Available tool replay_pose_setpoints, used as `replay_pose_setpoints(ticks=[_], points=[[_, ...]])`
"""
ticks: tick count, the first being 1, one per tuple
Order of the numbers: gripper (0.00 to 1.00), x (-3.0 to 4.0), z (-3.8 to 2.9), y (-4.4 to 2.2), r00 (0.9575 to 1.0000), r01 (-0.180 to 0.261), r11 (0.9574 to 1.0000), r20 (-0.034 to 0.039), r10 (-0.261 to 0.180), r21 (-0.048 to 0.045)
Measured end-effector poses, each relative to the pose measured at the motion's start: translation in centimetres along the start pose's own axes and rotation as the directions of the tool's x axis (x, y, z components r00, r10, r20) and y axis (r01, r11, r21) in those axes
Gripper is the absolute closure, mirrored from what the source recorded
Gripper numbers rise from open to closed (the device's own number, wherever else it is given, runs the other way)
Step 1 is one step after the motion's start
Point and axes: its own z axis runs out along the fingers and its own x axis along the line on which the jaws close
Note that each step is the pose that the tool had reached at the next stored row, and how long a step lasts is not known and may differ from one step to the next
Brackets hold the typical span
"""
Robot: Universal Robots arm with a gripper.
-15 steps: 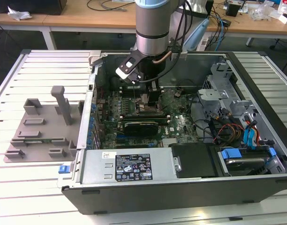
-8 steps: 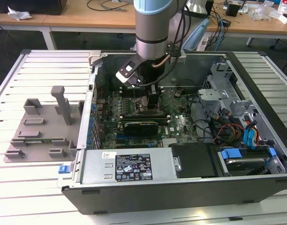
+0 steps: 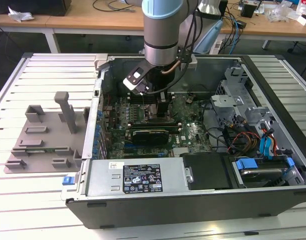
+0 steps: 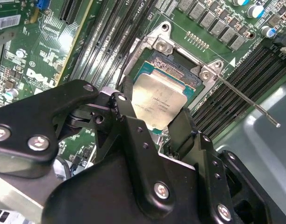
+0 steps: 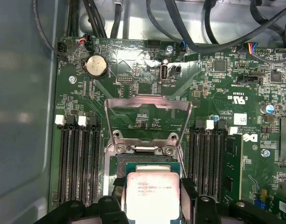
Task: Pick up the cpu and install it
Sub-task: 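Place the cpu into insertion slot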
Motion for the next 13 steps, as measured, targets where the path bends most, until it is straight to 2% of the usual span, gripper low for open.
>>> replay_pose_setpoints(ticks=[4,8,13], points=[[0.45,0.14,0.29,-0.20,1.0000,-0.003,1.0000,-0.0001,0.003,0.0001],[0.45,0.24,1.09,-0.32,0.9998,-0.019,0.9998,0.0009,0.019,0.0004],[0.45,0.41,1.32,-0.33,0.9997,-0.023,0.9997,0.0008,0.023,0.0004]])
